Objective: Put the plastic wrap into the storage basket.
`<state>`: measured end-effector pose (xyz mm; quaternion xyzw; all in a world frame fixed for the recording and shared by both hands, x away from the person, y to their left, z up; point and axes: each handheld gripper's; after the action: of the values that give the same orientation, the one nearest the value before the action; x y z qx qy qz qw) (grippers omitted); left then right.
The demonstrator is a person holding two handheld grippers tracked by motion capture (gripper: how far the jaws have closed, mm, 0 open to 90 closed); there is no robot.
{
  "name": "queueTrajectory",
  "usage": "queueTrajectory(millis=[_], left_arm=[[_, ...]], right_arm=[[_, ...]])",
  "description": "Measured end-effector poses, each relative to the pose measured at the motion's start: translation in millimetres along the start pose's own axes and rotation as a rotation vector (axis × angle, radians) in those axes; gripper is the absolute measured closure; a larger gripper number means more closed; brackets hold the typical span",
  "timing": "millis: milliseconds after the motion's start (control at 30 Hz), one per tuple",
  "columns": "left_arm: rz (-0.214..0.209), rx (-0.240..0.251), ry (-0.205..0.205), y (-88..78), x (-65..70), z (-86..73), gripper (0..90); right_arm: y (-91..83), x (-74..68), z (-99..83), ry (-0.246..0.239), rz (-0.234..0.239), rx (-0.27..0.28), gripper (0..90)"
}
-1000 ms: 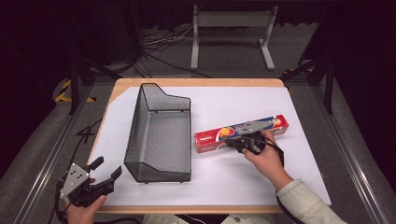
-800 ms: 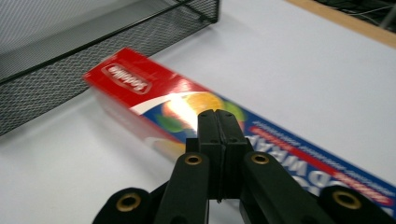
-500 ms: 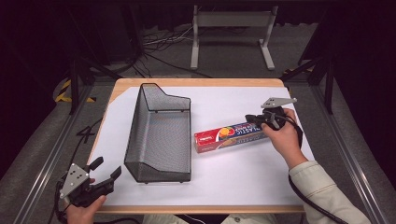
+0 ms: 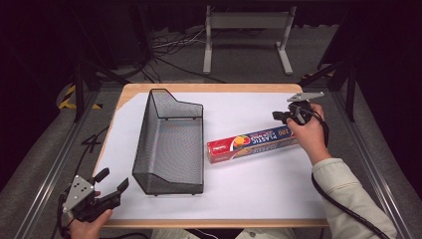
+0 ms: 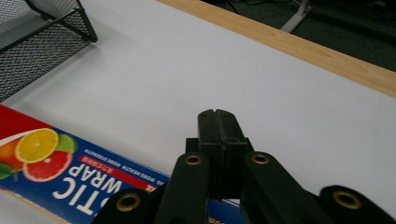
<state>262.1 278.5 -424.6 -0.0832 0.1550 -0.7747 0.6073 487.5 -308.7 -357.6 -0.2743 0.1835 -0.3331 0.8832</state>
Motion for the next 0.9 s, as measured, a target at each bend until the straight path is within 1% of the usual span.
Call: queueTrajectory(millis=[133,233,300,367,467,533,700,767,800,833,900], left_arm=[[0.001,0.0,-0.002,-0.9,1.0,-0.2,26.5],[-0.002,-0.001,0.001,-0.9,0.3,-0.6,26.5],[-0.002,0.0,-0.001,-0.8,0.0,-0.7,26.4],[-0.002,0.0,-0.001,-0.5,0.1,-0.6,26.5],[-0.005,-0.001,0.0,-0.1,0.2,-0.9,26.5],[-0.001,-0.001,0.0,-0.6,-0.2,-0.8,26.5],[-0.004,-0.001,0.0,-0.1,0.3,-0.7,26.4],[-0.004,-0.003,0.004,0.3,0.0,-0.6,26.5],[-0.004,-0.002,0.003,0.6,0.0,-0.5,26.4],[-0.002,-0.002,-0.005,0.7,0.5,-0.6,26.5],[-0.004,-0.002,0.0,0.7,0.2,-0.5,26.4]], right_arm=[[3.4,12.0,-0.9,0.016,-0.024,-0.034,90.0],[6.5,22.9,-3.5,0.039,-0.052,-0.064,90.0],[10.1,30.4,-6.7,0.061,-0.069,-0.096,90.0],[12.5,36.2,-9.9,0.078,-0.086,-0.116,90.0],[14.7,42.3,-14.3,0.101,-0.097,-0.132,90.0],[16.3,47.2,-18.0,0.105,-0.111,-0.154,90.0],[17.7,56.3,-26.2,0.128,-0.146,-0.213,90.0],[17.0,58.2,-27.5,0.146,-0.14,-0.201,90.0],[16.5,58.5,-27.1,0.154,-0.138,-0.203,90.0],[16.2,58.2,-26.3,0.161,-0.142,-0.212,90.0],[15.9,56.9,-24.0,0.171,-0.147,-0.244,90.0]])
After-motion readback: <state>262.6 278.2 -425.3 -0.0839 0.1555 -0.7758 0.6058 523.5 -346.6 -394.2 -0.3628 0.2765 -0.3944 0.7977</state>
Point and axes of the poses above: each handheld gripper's, and its own axes: y roughly forward along the jaws, z roughly out of its top, x roughly to its right, and after that the axes turned 14 degrees about z, right-handed
